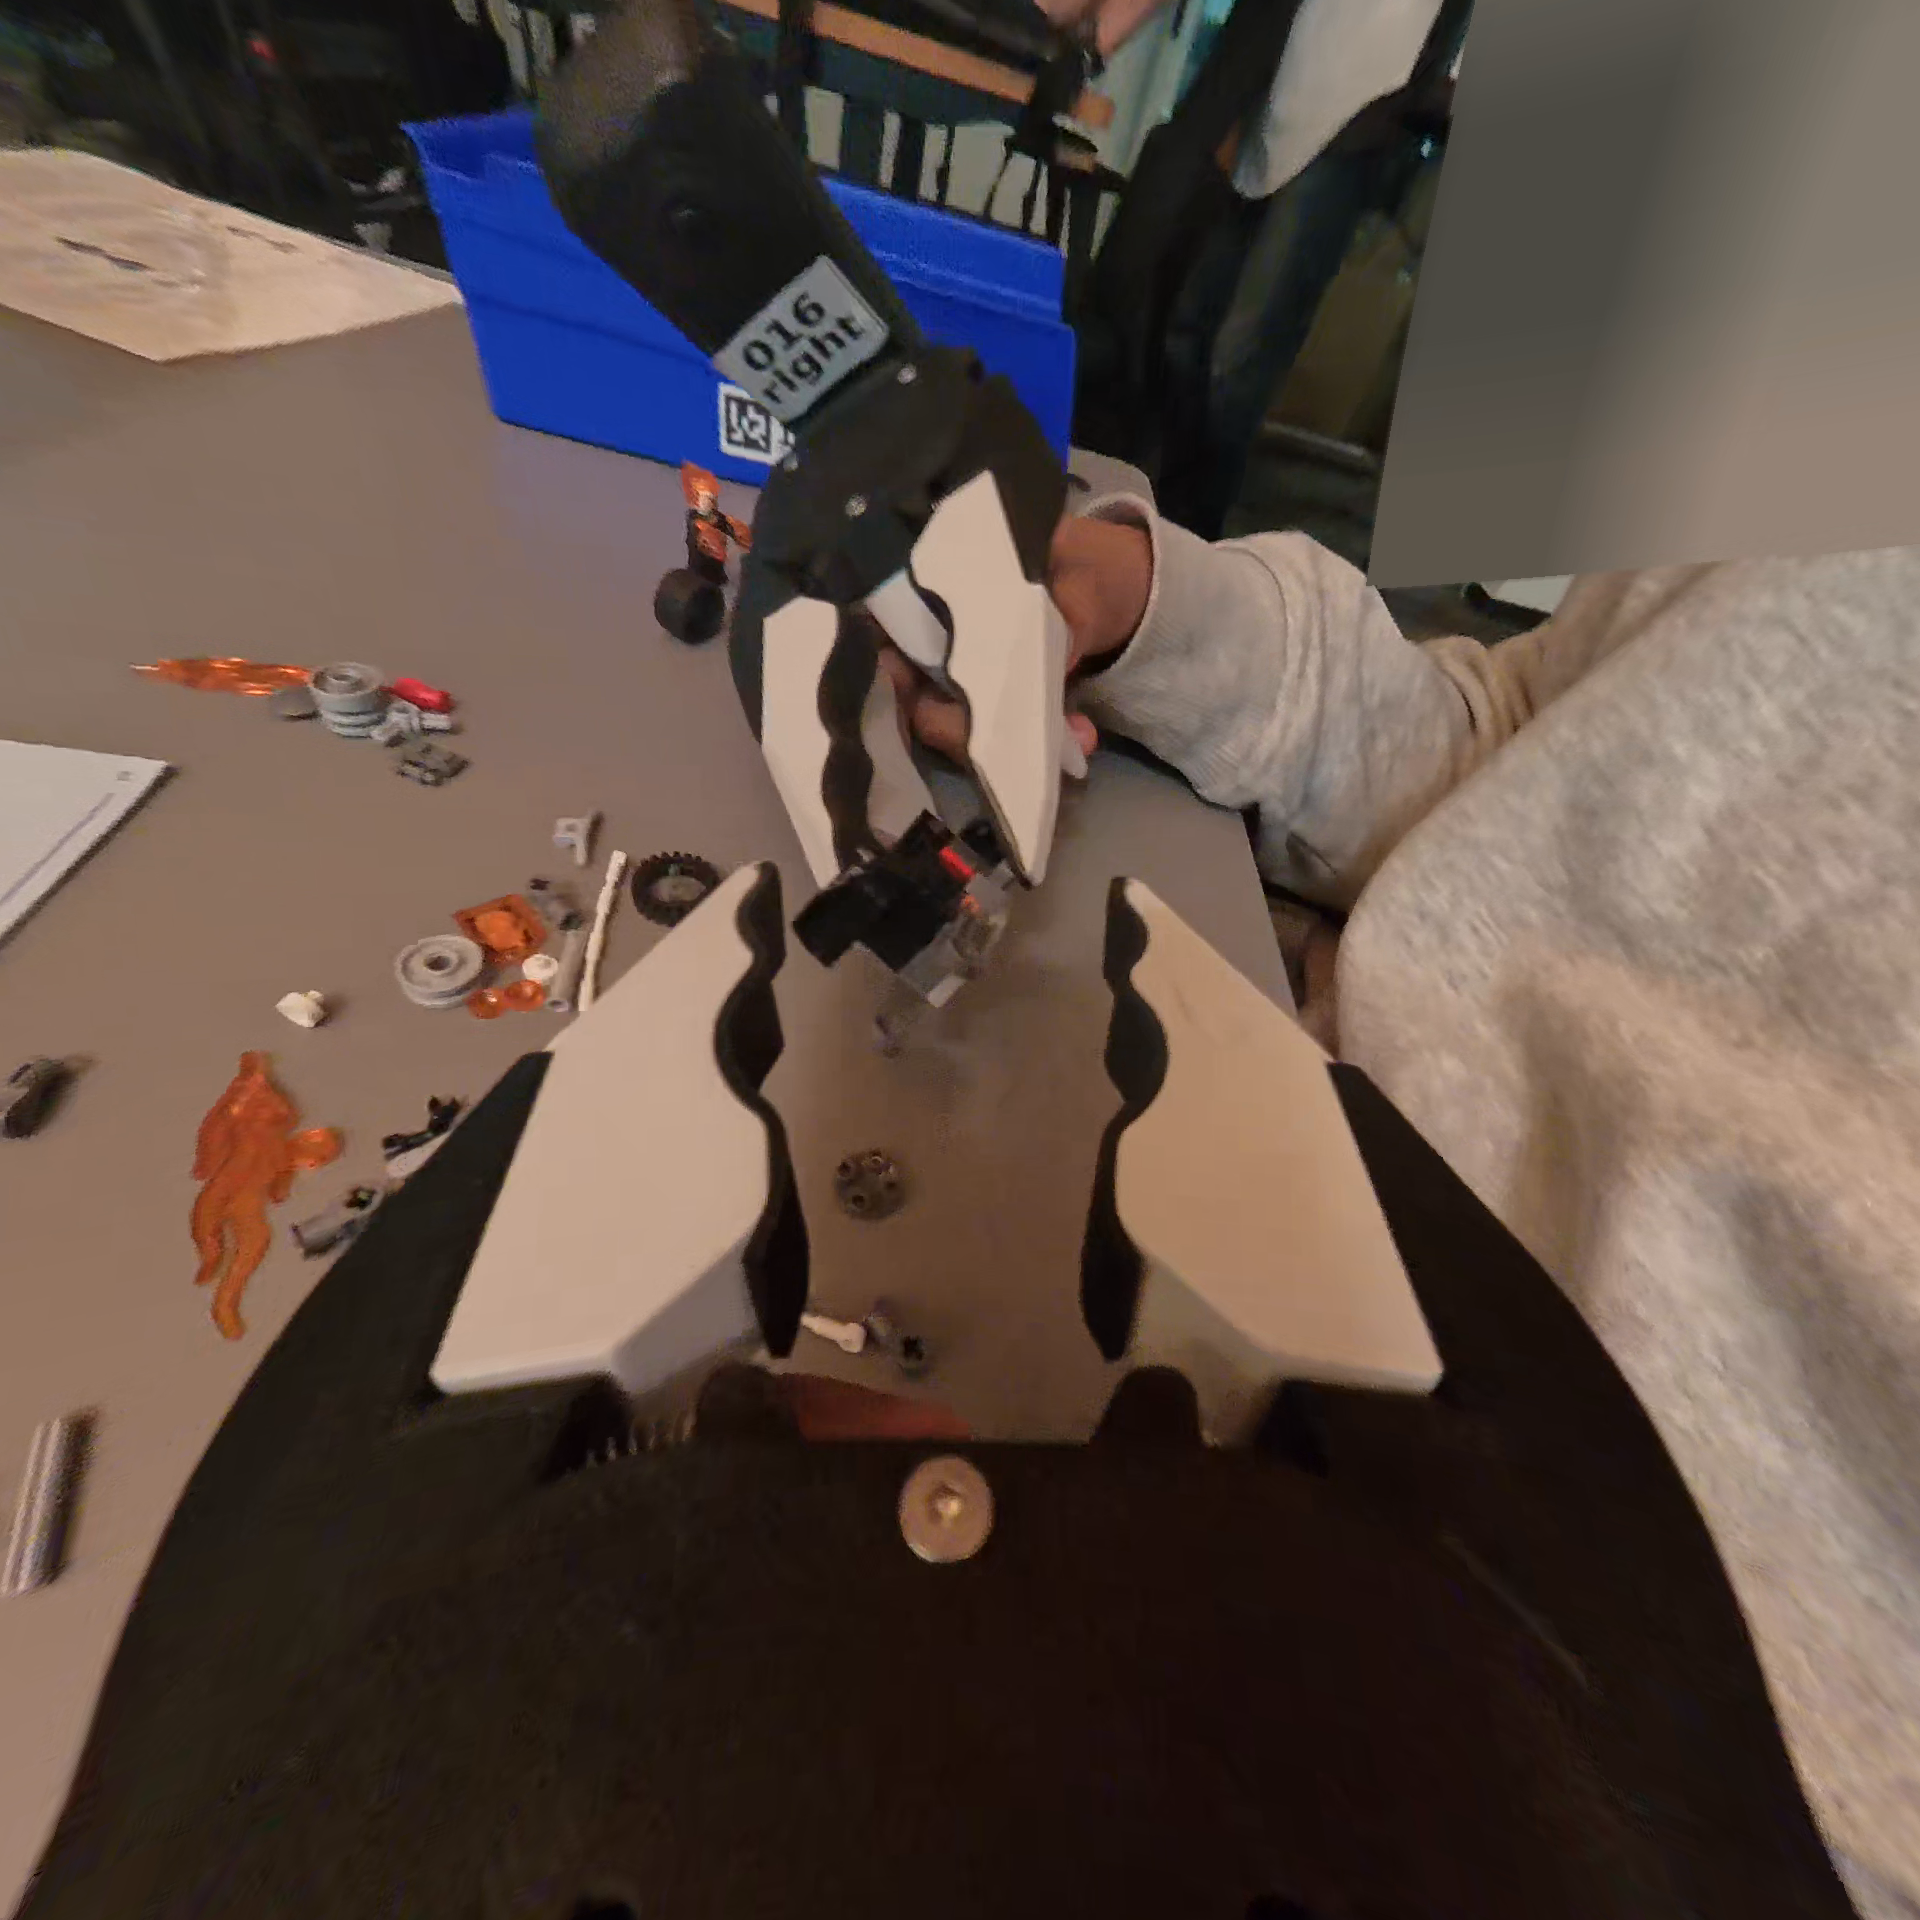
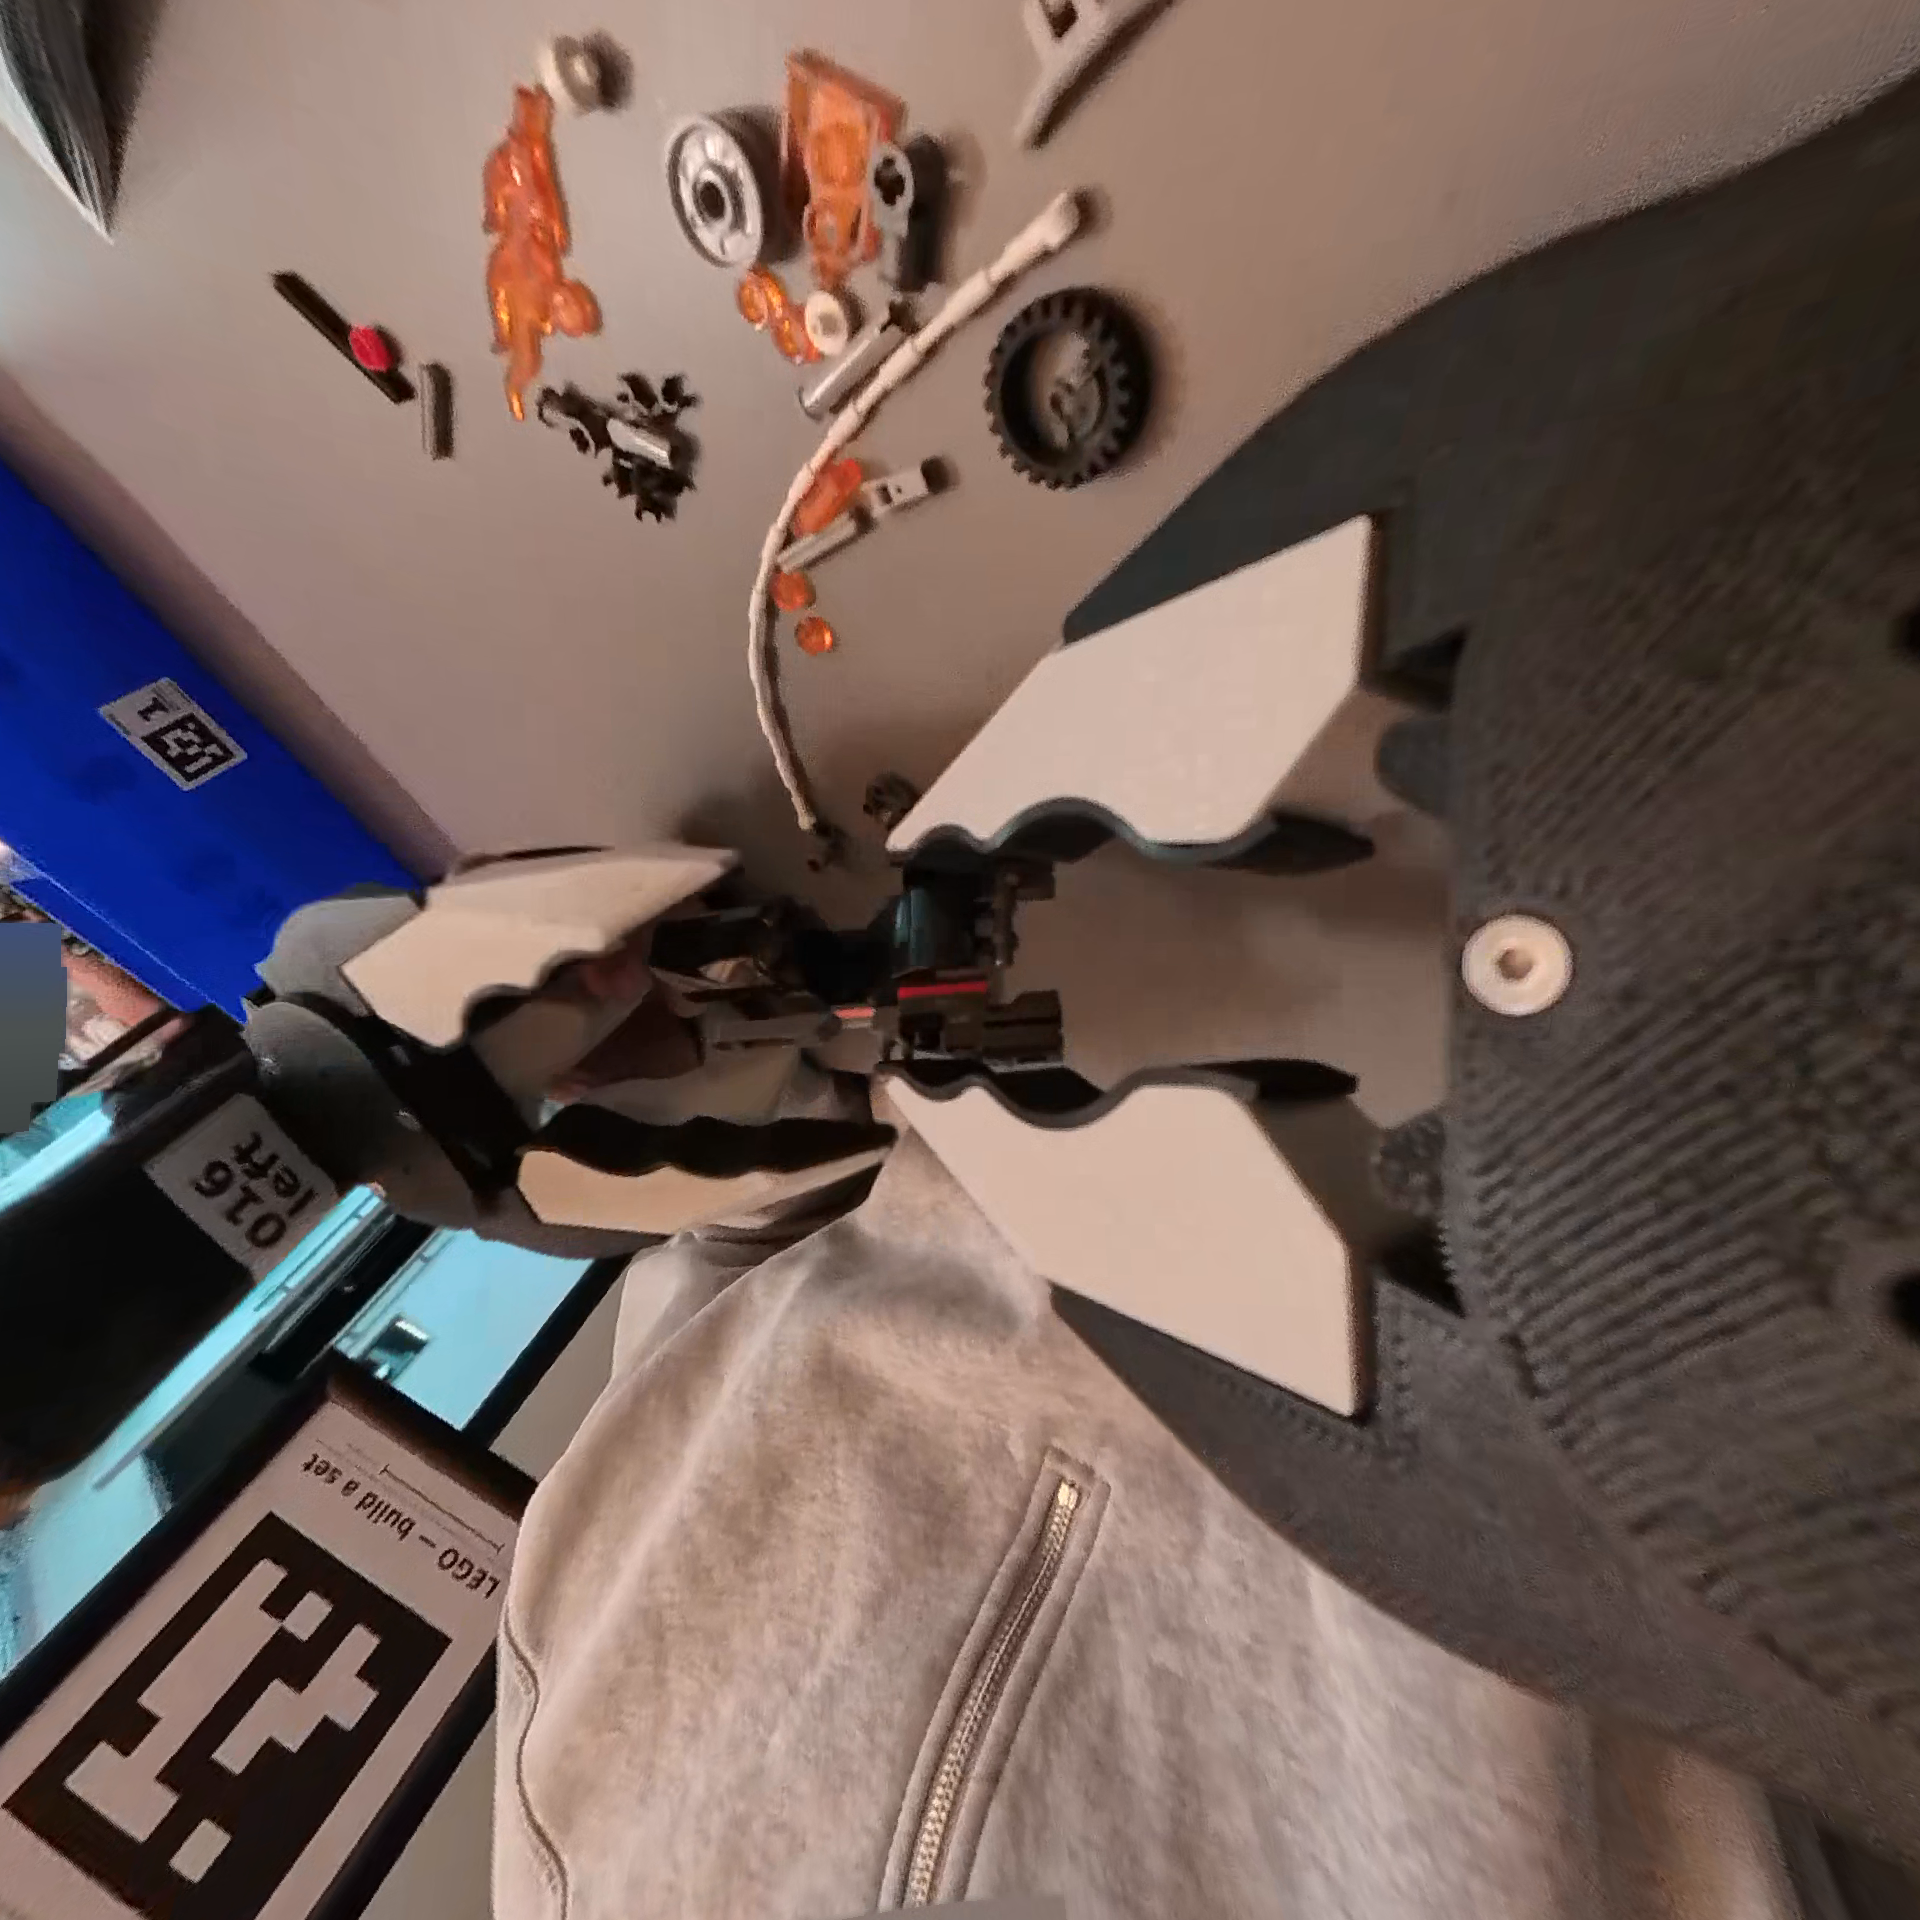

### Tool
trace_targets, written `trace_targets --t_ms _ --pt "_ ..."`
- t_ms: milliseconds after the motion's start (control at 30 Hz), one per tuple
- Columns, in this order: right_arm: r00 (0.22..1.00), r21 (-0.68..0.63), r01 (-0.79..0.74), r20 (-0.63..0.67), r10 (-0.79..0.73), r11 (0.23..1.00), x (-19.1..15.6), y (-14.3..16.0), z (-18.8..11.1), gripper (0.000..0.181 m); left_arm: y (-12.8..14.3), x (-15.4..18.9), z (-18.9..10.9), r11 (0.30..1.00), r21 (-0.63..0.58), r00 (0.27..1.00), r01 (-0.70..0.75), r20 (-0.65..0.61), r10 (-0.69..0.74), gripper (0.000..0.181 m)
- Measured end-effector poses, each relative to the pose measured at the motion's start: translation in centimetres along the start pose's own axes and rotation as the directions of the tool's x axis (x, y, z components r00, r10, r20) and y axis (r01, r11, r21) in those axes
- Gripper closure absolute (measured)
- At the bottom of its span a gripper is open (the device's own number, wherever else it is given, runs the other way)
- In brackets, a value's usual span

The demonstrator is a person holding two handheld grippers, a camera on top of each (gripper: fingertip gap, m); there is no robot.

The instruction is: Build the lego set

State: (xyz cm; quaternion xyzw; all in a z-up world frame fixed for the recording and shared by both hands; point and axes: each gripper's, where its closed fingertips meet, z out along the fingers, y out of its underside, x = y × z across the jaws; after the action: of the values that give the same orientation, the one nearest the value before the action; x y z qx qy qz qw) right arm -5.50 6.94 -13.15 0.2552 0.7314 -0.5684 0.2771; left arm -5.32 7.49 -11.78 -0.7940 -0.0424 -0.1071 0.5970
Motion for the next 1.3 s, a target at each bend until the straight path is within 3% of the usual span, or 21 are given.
trace_targets --t_ms 233,433,500,633,767,900,1133,1300 --pt "0.995 0.038 -0.077 0.062 0.074 0.996 -0.2 -0.4 -0.6 0.147 0.1 -0.6 -0.3 0.999 0.001 0.999 0.043 0.017 -0.043 0.147" --pt "0.996 0.052 -0.076 0.040 0.074 0.996 0.2 -0.6 -0.6 0.145 0.3 -1.1 -0.3 0.996 -0.009 0.996 0.083 0.027 -0.083 0.148" --pt "0.999 0.089 -0.031 0.011 0.030 0.996 0.3 -1.4 -0.9 0.124 0.5 -1.7 -0.5 0.992 -0.008 0.991 0.126 0.048 -0.125 0.148" --pt "0.967 0.158 0.210 -0.178 -0.182 0.965 0.9 -3.4 -1.9 0.114 0.8 -3.4 -1.2 0.955 0.028 0.953 0.295 0.061 -0.296 0.150" --pt "0.863 0.075 0.441 -0.311 -0.399 0.895 0.7 -3.6 -1.4 0.123 1.1 -4.7 -1.9 0.869 0.077 0.871 0.489 0.013 -0.491 0.152" --pt "0.794 -0.041 0.517 -0.348 -0.497 0.855 1.0 -2.7 0.5 0.125 1.3 -5.1 -2.0 0.839 0.082 0.842 0.537 0.011 -0.540 0.154" --pt "0.769 -0.226 0.414 -0.432 -0.472 0.882 4.2 -0.8 1.8 0.119 1.8 -5.8 -2.1 0.804 0.088 0.805 0.588 0.030 -0.592 0.153" --pt "0.712 -0.280 0.405 -0.500 -0.493 0.870 5.5 -0.7 1.4 0.127 1.9 -5.2 -1.8 0.805 0.057 0.807 0.590 -0.002 -0.591 0.150"
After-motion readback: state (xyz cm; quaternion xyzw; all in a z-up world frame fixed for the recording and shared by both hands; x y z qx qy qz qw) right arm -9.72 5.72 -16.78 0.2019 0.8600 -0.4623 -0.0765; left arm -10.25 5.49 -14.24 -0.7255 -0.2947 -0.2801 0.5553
